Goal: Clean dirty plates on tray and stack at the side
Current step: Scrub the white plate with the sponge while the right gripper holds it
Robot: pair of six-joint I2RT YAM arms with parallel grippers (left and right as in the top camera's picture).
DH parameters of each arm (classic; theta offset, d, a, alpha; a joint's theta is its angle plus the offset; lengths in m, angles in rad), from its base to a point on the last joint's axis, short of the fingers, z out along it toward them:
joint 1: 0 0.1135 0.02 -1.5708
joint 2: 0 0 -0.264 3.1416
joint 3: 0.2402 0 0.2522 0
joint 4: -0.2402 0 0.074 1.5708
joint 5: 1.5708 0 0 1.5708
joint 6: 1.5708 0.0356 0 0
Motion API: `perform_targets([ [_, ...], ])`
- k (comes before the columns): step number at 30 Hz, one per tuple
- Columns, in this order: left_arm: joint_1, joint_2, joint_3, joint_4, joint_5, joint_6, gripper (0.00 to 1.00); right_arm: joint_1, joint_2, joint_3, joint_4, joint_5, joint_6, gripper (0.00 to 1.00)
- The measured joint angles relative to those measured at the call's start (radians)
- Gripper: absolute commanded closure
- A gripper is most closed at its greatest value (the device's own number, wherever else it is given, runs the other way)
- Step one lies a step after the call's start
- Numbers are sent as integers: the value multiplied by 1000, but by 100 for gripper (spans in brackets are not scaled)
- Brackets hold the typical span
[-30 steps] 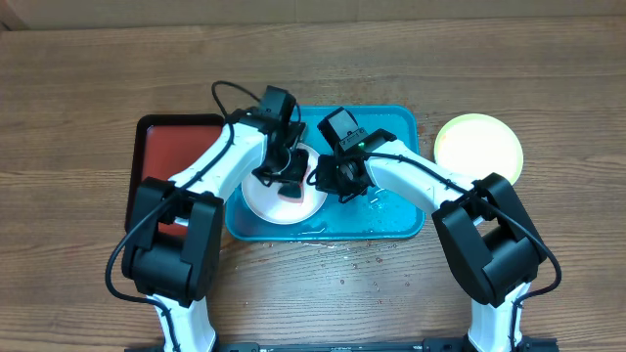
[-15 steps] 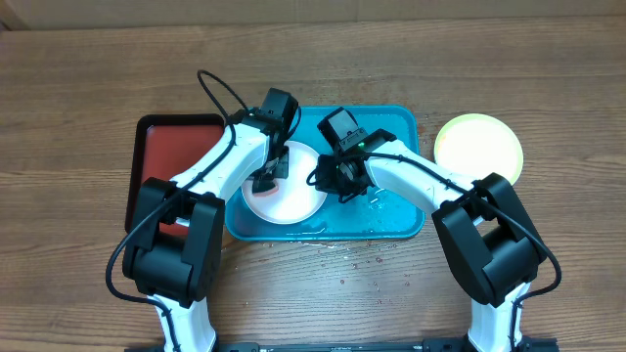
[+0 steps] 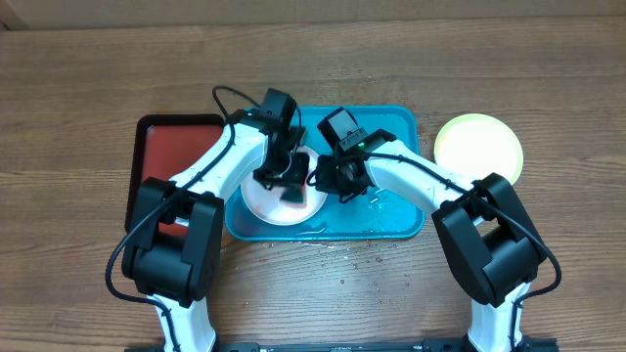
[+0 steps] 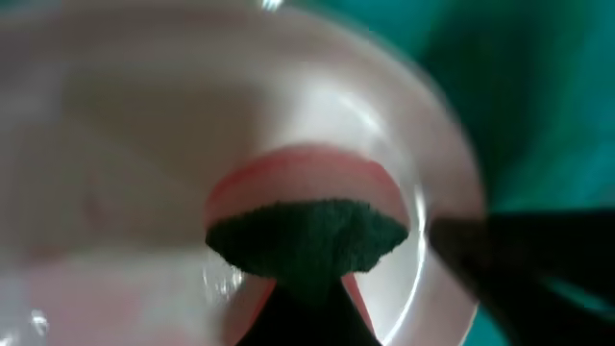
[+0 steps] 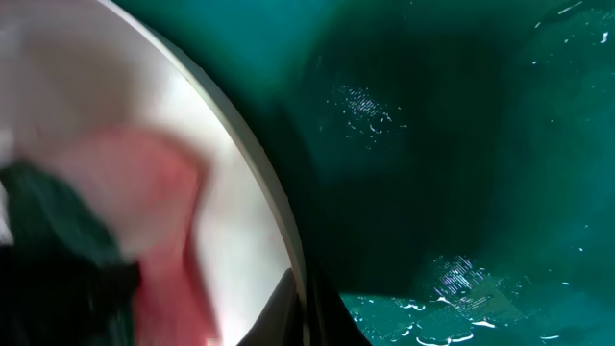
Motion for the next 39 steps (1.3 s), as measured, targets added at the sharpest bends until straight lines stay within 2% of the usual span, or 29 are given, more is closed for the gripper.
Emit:
perform_targets([
  [3,0,0,0,85,-45,5,96,0,0,0,-1,-1,0,96],
  [6,0,0,0,110,-151,-3,96,0,0,0,-1,-1,0,96],
  [11,0,0,0,26,-378,-62,96,0,0,0,-1,-2,0,96],
  [14,0,0,0,-51,-444,-93,96,0,0,0,-1,-2,0,96],
  [18,0,0,0,-151,-422,-106,96,0,0,0,-1,-2,0,96],
  [23,0,0,0,-202,-241,-32,96,0,0,0,-2,-2,-1,96],
  [27,0,0,0,-151,-86,53,96,0,0,0,-2,-2,0,96],
  [30,0,0,0,-53,-34,86,96,0,0,0,-3,-2,0,96],
  [34,0,0,0,84,-70,105,95,0,0,0,-2,-2,0,96],
  [39,0,0,0,150,-272,74,96,0,0,0,-2,-2,0,96],
])
